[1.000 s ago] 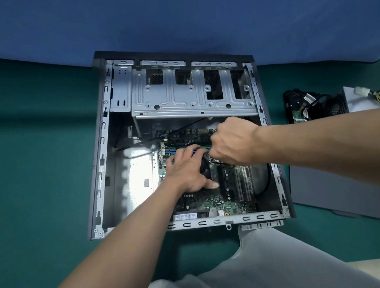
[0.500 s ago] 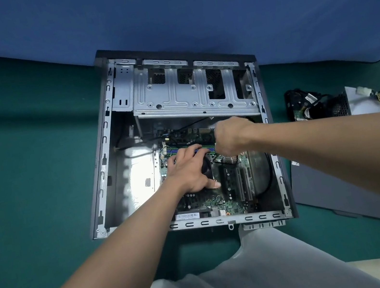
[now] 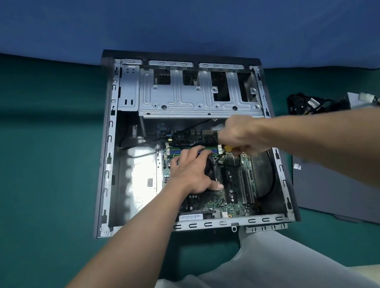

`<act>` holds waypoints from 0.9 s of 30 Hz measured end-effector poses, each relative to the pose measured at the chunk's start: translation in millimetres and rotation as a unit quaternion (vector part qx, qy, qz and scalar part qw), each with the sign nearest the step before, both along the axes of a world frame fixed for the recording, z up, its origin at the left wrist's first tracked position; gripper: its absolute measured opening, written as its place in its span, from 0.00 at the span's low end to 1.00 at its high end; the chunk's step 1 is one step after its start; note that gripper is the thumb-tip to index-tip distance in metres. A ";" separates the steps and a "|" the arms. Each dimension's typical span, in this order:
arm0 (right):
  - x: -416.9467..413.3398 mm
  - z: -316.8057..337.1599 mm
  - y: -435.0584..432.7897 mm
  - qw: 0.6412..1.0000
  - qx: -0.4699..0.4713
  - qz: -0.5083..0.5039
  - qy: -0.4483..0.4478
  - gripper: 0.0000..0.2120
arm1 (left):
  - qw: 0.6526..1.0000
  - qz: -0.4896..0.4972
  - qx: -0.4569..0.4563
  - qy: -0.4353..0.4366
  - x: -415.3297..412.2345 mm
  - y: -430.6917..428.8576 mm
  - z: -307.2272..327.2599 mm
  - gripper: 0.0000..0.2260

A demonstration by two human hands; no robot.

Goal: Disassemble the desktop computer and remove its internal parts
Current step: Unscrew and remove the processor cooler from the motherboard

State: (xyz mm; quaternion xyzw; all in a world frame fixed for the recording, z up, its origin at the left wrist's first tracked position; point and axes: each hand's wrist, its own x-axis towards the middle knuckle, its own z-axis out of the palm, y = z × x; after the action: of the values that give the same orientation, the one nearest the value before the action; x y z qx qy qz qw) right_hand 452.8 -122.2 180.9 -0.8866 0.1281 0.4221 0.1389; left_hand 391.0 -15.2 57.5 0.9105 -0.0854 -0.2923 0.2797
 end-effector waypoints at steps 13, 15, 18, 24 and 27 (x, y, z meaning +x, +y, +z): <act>-18.1 9.6 -16.0 0.670 -0.158 0.700 -0.193 0.21 | 1.000 -0.002 0.014 -0.001 -1.1 -1.0 2.1 0.46; -16.6 6.8 -16.1 0.735 -0.100 0.645 -0.183 0.19 | 1.000 -0.003 0.009 0.002 -1.2 -0.2 2.1 0.46; -12.4 0.8 -10.7 0.921 -0.023 0.360 -0.146 0.15 | 1.000 0.000 0.005 -0.001 -1.0 1.0 2.3 0.45; -6.3 2.0 -13.7 0.992 0.008 -0.076 0.100 0.12 | 1.000 0.005 -0.001 0.000 -0.5 0.6 1.2 0.45; -8.9 0.1 -12.4 0.996 -0.042 0.075 0.015 0.09 | 1.000 0.006 0.000 0.000 -1.1 -0.1 0.9 0.45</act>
State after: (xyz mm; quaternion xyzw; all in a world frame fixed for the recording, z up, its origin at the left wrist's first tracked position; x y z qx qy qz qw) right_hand 443.9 -134.7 181.0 -0.8923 0.0808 0.4389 0.0679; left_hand 389.9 -15.3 58.4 0.9111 -0.0795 -0.2906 0.2812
